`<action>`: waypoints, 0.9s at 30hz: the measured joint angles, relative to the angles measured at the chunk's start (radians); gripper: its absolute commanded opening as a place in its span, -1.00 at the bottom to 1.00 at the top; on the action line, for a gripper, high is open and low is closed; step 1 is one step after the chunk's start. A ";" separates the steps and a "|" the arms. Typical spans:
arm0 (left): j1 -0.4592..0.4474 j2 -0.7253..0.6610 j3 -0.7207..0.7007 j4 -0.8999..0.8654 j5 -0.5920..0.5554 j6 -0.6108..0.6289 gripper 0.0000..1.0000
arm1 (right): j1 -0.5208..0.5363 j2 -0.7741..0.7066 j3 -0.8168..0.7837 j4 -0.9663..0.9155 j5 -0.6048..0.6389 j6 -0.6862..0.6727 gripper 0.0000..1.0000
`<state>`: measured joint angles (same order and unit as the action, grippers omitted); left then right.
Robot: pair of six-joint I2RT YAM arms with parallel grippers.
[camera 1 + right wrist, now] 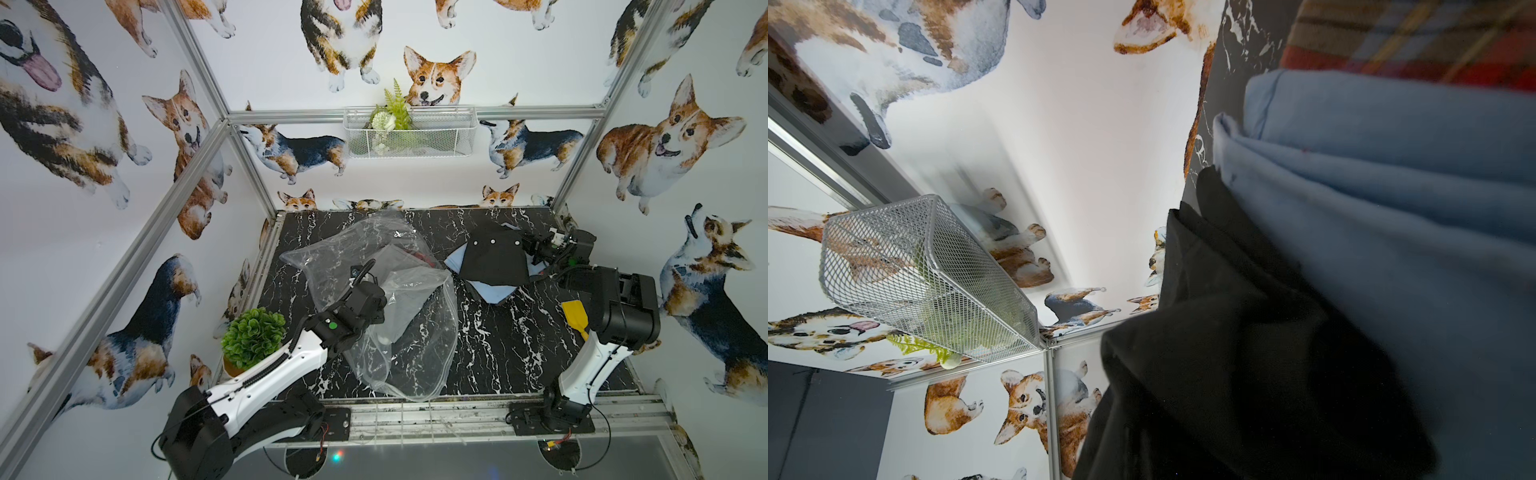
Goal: Take the shirt out of the vacuum bag
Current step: Place the shirt at the center of the board.
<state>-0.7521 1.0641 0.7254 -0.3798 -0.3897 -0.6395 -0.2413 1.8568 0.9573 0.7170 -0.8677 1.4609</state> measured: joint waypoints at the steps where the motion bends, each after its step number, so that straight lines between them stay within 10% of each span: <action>1: 0.000 -0.001 0.000 0.000 0.000 0.000 -1.00 | 0.001 -0.012 0.004 -0.008 0.000 -0.001 -1.00; 15: 0.008 -0.040 -0.026 0.009 0.001 -0.001 -1.00 | 0.073 -0.303 0.135 -0.426 0.149 -0.388 -1.00; 27: 0.013 -0.071 -0.051 0.015 0.006 -0.005 -1.00 | 0.121 -0.256 0.037 -0.616 0.312 -0.667 -1.00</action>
<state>-0.7395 0.9932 0.6746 -0.3649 -0.3832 -0.6441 -0.1207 1.6012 0.9947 0.1013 -0.5560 0.7940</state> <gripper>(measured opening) 0.052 0.064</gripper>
